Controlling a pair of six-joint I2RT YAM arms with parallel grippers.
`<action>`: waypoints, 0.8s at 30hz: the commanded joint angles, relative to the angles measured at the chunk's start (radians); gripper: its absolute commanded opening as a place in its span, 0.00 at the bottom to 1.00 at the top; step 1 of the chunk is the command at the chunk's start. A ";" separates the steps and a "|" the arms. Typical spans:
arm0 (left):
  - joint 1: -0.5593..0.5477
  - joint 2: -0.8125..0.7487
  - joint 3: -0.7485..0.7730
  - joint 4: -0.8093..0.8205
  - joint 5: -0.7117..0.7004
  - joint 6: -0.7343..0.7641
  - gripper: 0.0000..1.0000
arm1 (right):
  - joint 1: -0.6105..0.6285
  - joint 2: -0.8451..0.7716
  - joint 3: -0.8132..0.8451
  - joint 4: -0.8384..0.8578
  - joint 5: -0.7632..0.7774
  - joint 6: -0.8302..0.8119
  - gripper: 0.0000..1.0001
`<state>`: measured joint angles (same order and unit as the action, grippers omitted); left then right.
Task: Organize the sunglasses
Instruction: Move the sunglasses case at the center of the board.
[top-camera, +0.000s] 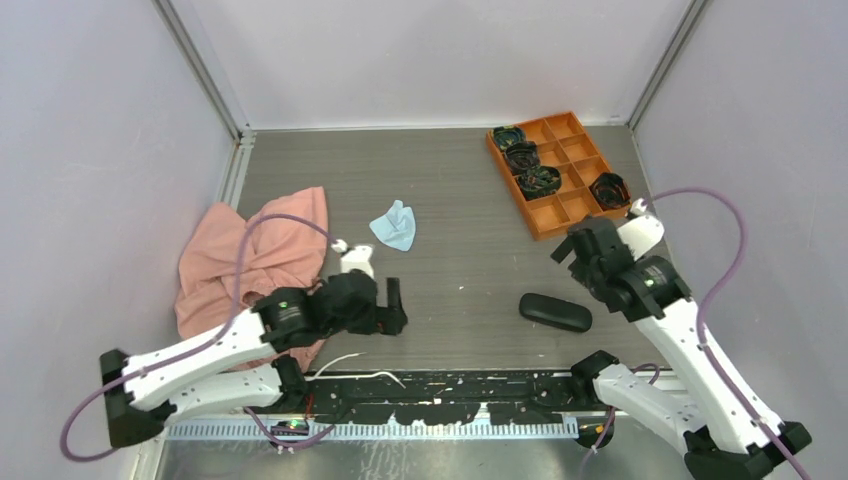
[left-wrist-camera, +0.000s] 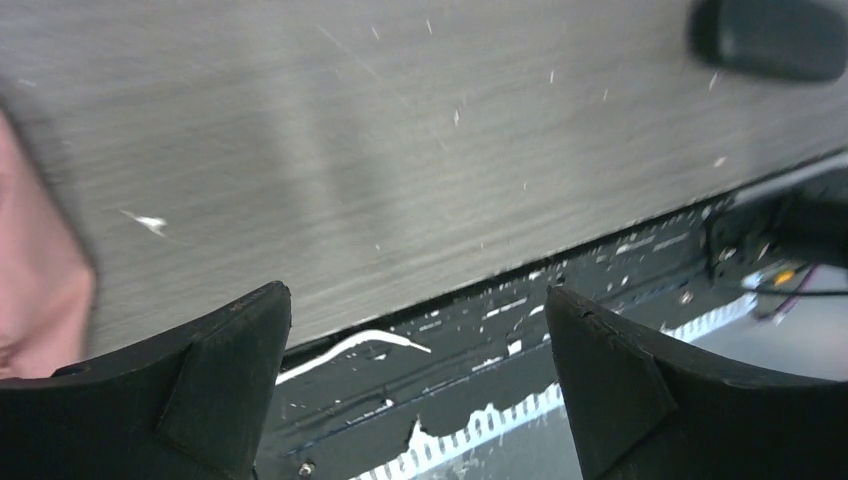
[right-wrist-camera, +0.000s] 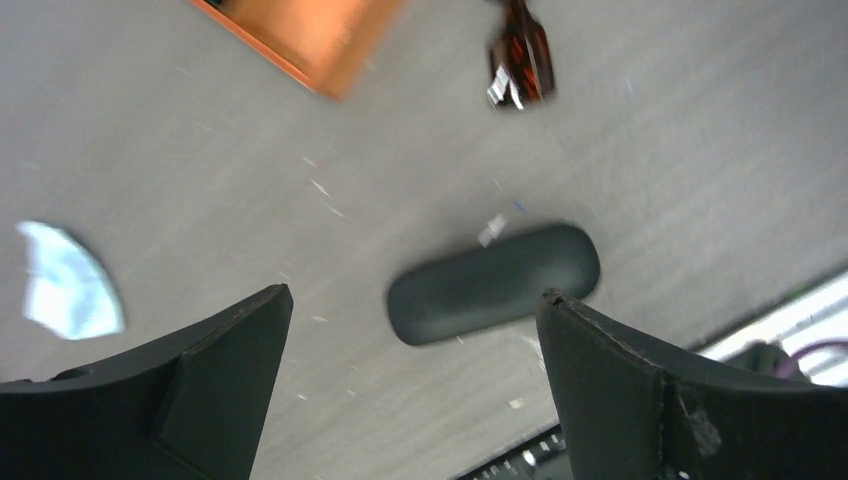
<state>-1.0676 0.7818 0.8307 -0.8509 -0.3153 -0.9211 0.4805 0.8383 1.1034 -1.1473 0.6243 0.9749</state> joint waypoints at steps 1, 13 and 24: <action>-0.073 0.106 -0.007 0.196 0.089 -0.041 1.00 | -0.001 0.011 -0.175 -0.129 -0.116 0.262 0.97; -0.080 0.147 0.101 0.131 0.020 0.040 1.00 | -0.020 0.098 -0.386 0.032 -0.201 0.537 1.00; -0.081 0.011 0.023 0.125 0.007 -0.006 1.00 | -0.228 0.366 -0.355 0.139 -0.346 0.506 1.00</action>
<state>-1.1461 0.8516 0.8928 -0.7391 -0.2787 -0.9081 0.2756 1.1503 0.7479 -1.0691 0.3103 1.4506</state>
